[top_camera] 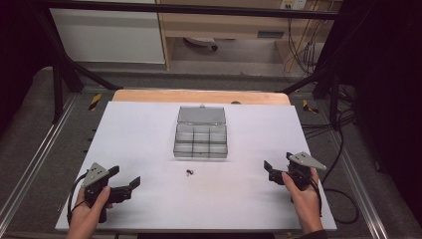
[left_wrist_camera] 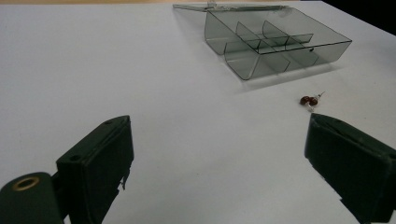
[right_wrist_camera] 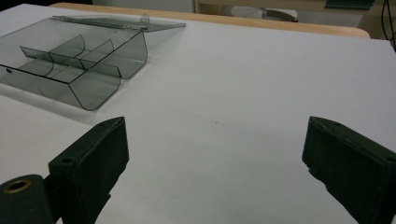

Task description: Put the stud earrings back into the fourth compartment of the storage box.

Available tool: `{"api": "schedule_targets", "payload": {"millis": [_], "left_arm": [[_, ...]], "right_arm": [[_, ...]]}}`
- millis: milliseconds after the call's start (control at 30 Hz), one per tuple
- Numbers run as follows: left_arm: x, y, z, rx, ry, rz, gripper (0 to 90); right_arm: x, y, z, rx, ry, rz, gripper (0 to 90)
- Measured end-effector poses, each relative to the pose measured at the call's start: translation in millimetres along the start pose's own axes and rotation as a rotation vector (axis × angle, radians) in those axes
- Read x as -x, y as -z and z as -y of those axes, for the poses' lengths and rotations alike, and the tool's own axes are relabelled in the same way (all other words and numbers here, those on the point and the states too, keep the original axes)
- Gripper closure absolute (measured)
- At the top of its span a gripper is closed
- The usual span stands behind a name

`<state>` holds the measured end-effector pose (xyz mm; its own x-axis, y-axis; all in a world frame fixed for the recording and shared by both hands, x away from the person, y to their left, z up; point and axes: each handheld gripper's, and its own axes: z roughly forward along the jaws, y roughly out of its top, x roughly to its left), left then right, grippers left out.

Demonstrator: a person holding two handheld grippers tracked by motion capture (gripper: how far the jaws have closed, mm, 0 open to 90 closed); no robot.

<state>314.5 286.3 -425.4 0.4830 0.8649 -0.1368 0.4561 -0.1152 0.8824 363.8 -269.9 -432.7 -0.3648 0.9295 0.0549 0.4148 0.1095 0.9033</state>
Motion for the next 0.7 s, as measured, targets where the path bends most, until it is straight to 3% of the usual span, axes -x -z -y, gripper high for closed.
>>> {"api": "schedule_targets", "payload": {"millis": [700], "left_arm": [[2.7,-0.6,0.2,-0.010,-0.017,0.002,7.8]], "right_arm": [[-7.1,3.6,-1.7,-0.002,0.006,-0.011,2.6]]}}
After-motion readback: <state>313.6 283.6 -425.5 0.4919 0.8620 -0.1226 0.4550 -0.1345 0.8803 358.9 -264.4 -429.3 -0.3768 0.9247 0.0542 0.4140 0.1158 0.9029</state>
